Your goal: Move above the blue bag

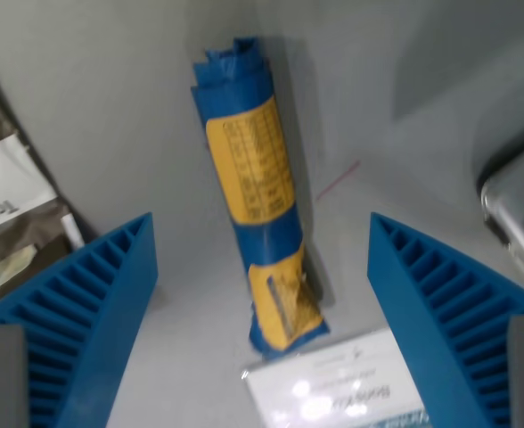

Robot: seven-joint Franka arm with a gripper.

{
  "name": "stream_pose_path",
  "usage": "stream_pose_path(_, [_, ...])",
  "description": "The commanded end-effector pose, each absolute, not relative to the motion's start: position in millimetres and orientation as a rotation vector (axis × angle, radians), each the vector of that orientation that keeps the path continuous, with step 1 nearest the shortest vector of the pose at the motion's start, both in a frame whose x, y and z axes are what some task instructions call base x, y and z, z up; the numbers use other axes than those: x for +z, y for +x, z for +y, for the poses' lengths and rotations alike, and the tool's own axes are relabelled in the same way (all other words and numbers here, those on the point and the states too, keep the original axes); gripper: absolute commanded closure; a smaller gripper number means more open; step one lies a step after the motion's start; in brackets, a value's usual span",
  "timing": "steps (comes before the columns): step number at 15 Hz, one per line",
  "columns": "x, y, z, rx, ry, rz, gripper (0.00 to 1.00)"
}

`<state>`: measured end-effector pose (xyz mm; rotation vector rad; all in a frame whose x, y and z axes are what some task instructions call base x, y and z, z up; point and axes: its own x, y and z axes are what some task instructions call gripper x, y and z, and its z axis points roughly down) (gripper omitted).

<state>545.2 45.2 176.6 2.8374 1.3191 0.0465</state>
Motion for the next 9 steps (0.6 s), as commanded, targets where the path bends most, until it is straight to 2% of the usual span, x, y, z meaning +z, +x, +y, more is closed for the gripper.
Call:
stream_pose_path(1, [171.7, 554.2, 47.2, 0.021, 2.738, 1.464, 0.0])
stream_pose_path(9, [165.5, 555.7, 47.1, 0.034, 2.768, 1.404, 0.0])
